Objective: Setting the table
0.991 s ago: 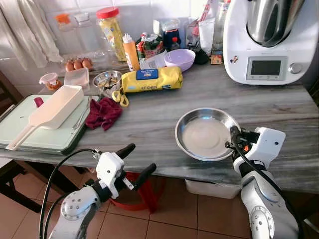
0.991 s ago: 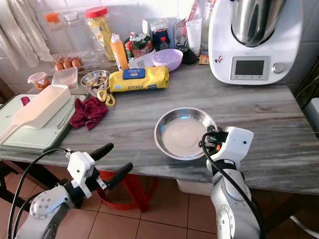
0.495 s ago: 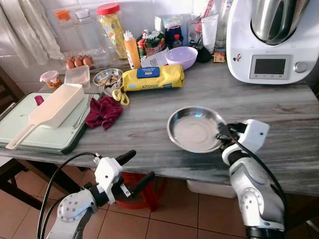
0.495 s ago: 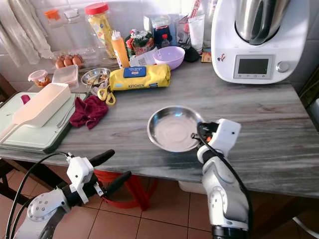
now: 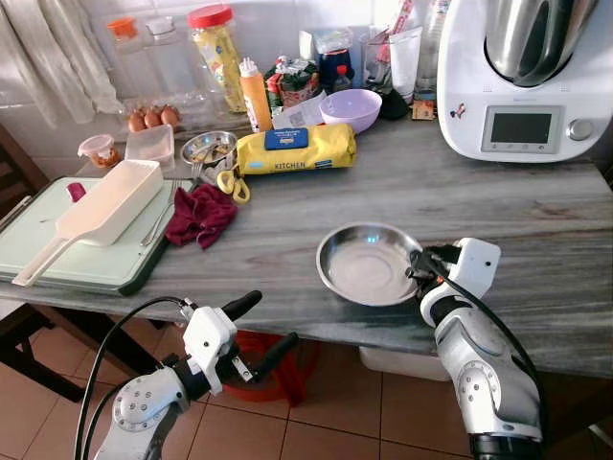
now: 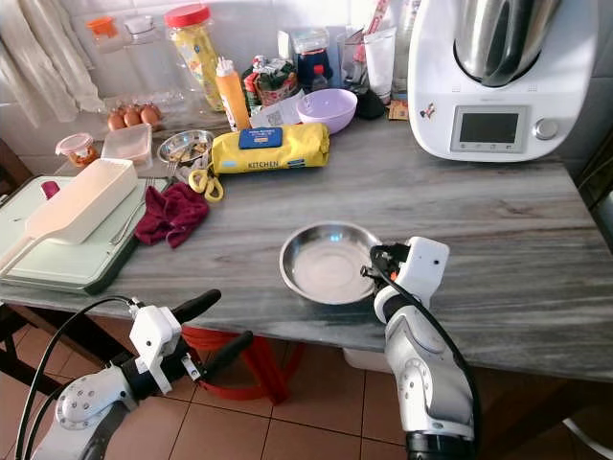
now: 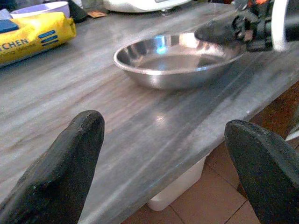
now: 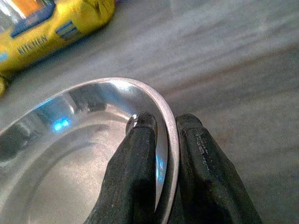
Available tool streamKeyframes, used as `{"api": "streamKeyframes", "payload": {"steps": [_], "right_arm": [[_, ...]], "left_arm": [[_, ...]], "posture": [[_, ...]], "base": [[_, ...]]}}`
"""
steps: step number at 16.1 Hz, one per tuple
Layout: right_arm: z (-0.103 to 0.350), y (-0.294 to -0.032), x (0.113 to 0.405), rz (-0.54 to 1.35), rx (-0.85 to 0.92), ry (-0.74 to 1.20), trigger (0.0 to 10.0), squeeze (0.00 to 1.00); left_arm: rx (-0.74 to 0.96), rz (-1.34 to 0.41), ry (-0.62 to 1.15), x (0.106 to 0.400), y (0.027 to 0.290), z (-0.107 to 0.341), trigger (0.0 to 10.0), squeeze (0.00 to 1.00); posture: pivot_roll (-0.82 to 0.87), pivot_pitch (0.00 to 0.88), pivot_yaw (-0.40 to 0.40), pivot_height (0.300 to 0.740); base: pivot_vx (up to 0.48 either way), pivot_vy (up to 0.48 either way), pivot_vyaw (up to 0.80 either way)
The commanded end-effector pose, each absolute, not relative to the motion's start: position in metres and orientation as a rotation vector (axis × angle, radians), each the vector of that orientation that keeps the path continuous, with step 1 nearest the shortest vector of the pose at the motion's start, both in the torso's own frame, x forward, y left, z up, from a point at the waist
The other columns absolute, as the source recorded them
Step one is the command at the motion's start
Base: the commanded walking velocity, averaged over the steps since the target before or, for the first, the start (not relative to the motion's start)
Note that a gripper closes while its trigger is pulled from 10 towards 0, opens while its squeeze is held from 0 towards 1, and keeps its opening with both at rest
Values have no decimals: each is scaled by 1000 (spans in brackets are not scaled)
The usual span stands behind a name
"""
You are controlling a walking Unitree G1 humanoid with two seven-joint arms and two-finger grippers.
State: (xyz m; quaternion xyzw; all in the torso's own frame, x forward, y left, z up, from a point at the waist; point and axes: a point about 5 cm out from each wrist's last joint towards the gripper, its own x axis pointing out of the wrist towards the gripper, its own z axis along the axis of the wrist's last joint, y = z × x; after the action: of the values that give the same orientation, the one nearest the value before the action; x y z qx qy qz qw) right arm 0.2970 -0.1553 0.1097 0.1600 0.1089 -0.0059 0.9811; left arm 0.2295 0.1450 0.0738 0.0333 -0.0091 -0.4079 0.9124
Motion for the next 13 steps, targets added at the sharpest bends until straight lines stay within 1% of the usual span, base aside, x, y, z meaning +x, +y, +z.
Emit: {"api": "streamKeyframes", "payload": {"steps": [1, 8, 9, 10, 13], "right_arm": [[113, -147, 302, 14, 318, 225, 10000, 0], [110, -135, 316, 35, 270, 258, 10000, 0], [108, -131, 319, 49, 262, 266, 10000, 741], [107, -129, 319, 52, 245, 274, 10000, 1000], [104, -127, 319, 59, 220, 281, 10000, 1000]], "left_arm": [[80, -847, -12, 229, 146, 72, 10000, 0], [84, -870, -24, 230, 140, 76, 10000, 0], [86, -874, -29, 231, 137, 78, 10000, 0], [86, -876, -31, 231, 137, 79, 10000, 0], [87, -879, -32, 230, 136, 80, 10000, 0]], "posture": [[-124, 55, 134, 740], [-119, 55, 132, 740], [-120, 55, 132, 740], [-119, 56, 131, 740], [-119, 57, 130, 740]], "base": [[0, 0, 0], [0, 0, 0], [0, 0, 0], [0, 0, 0], [0, 0, 0]]}}
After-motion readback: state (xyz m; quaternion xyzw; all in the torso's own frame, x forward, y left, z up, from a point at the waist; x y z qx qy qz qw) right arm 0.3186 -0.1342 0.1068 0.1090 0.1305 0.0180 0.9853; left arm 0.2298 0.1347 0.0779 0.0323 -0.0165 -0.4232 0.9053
